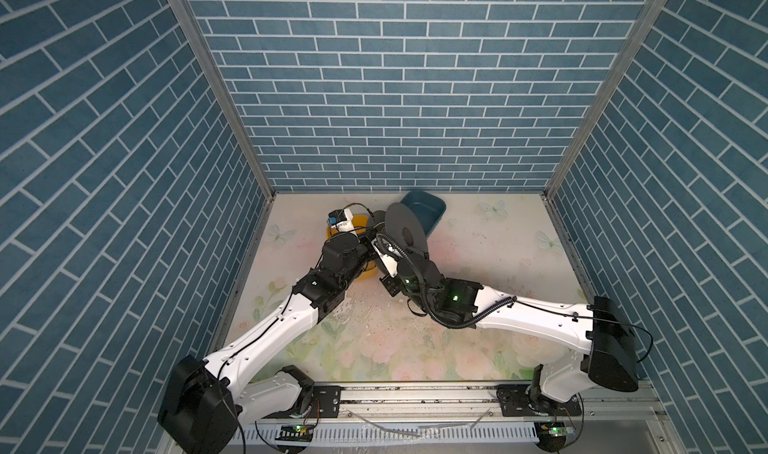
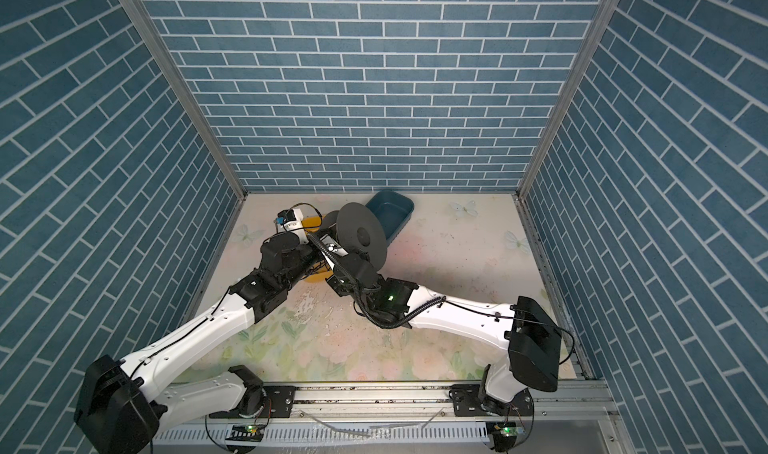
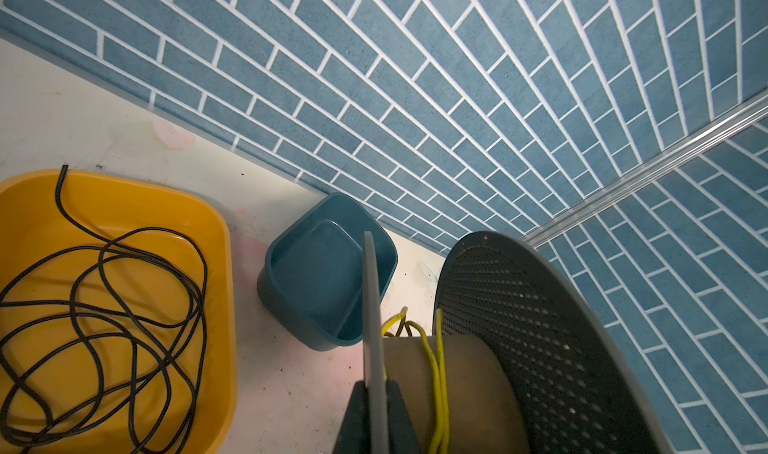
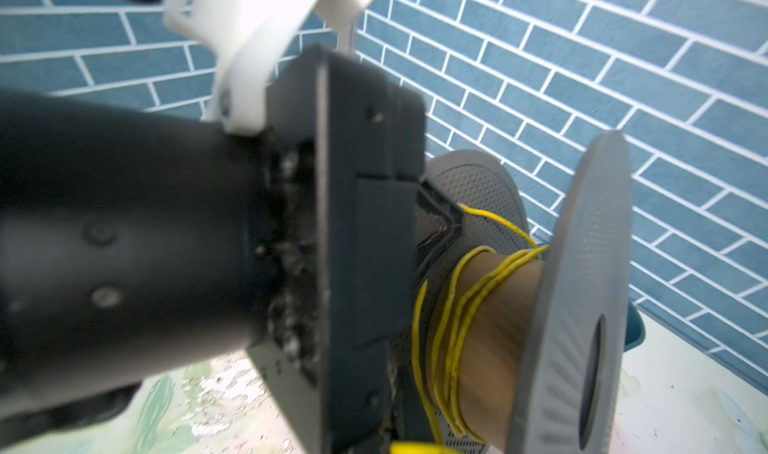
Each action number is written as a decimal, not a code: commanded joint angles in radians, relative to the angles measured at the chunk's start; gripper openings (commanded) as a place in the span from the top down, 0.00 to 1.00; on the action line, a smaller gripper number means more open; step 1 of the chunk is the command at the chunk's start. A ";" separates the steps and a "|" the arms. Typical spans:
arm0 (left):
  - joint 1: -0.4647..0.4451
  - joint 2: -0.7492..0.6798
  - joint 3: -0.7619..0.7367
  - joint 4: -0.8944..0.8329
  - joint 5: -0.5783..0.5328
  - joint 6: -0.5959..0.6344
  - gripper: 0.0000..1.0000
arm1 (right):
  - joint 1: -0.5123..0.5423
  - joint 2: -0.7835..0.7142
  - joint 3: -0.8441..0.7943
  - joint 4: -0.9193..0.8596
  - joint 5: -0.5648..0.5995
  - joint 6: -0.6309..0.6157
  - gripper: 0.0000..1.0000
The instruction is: Wrap the cables
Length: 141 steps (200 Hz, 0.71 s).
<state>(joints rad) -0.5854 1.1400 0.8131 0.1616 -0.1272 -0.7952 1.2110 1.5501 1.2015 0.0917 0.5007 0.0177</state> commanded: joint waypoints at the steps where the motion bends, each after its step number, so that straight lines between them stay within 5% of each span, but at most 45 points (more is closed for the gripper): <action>1: -0.011 0.003 -0.017 0.033 0.022 0.002 1.00 | -0.004 0.002 0.001 0.135 0.098 -0.023 1.00; 75: -0.016 0.009 -0.030 0.061 0.031 -0.012 1.00 | -0.002 0.036 0.045 0.045 0.125 0.028 1.00; 141: 0.043 0.022 0.015 0.023 0.104 -0.013 1.00 | -0.002 -0.027 0.056 -0.048 -0.055 0.068 0.82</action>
<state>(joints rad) -0.5594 1.1587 0.7918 0.1741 -0.0849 -0.8154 1.2148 1.5848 1.2030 0.0708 0.5163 0.0746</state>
